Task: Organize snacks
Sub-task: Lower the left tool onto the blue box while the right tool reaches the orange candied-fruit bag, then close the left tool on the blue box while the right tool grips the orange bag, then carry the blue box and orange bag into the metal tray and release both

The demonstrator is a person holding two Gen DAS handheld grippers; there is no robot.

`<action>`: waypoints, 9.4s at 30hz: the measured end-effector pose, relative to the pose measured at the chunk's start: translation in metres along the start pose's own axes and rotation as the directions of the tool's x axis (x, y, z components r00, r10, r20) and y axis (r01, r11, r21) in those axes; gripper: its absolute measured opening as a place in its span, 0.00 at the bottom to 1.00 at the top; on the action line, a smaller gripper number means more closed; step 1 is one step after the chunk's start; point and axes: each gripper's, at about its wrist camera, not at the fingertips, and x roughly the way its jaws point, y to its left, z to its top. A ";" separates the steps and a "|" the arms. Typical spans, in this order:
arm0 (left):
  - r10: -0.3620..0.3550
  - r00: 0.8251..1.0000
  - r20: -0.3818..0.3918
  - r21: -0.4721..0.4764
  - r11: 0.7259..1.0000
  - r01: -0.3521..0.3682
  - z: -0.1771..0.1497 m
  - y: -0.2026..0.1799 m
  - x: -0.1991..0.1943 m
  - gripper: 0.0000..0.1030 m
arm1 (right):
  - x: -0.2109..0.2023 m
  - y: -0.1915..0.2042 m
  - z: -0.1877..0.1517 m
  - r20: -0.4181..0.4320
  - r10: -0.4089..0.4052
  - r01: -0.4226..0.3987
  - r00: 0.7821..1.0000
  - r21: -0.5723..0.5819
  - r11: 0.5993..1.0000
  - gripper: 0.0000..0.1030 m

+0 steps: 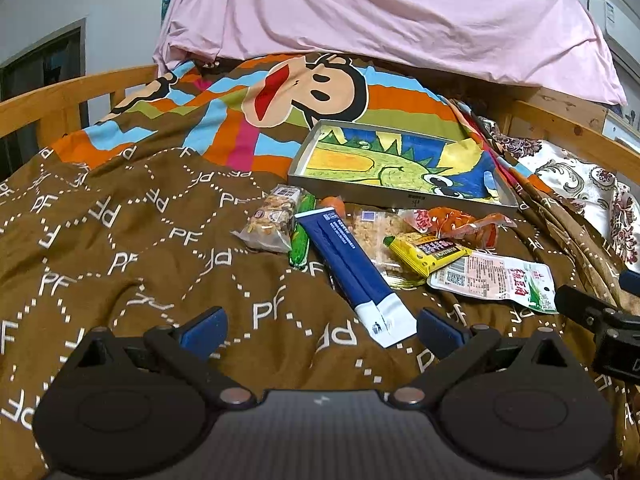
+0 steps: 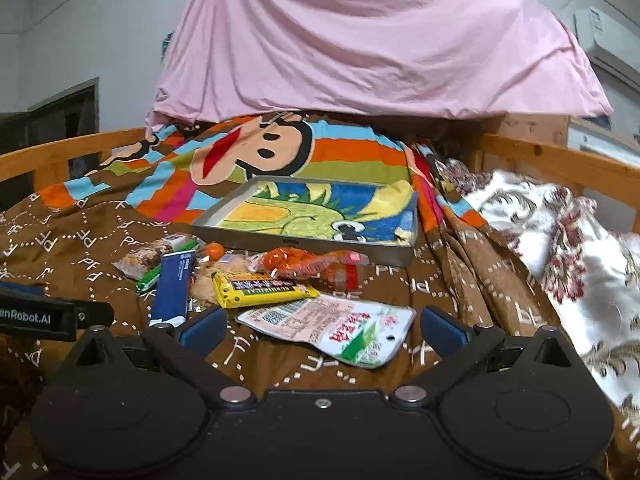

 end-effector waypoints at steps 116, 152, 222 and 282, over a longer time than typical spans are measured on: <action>-0.312 0.938 -0.150 -0.358 0.902 0.242 0.025 0.042 0.113 0.54 | 0.182 -0.023 0.041 -0.250 0.484 -0.515 0.838 -0.070 0.855 0.67; -0.303 0.948 -0.095 -0.261 0.927 0.270 0.052 0.033 0.112 0.34 | 0.172 -0.008 0.034 -0.213 0.455 -0.482 0.865 -0.093 0.871 0.67; -0.382 0.917 -0.116 -0.068 0.924 0.377 0.062 0.011 0.110 0.28 | 0.174 -0.019 0.044 -0.150 0.385 -0.405 0.911 -0.138 0.904 0.67; -0.291 0.955 0.050 -0.135 0.946 0.295 0.171 -0.004 0.276 0.91 | 0.296 -0.039 0.111 -0.098 0.156 -0.166 0.983 -0.104 0.981 0.86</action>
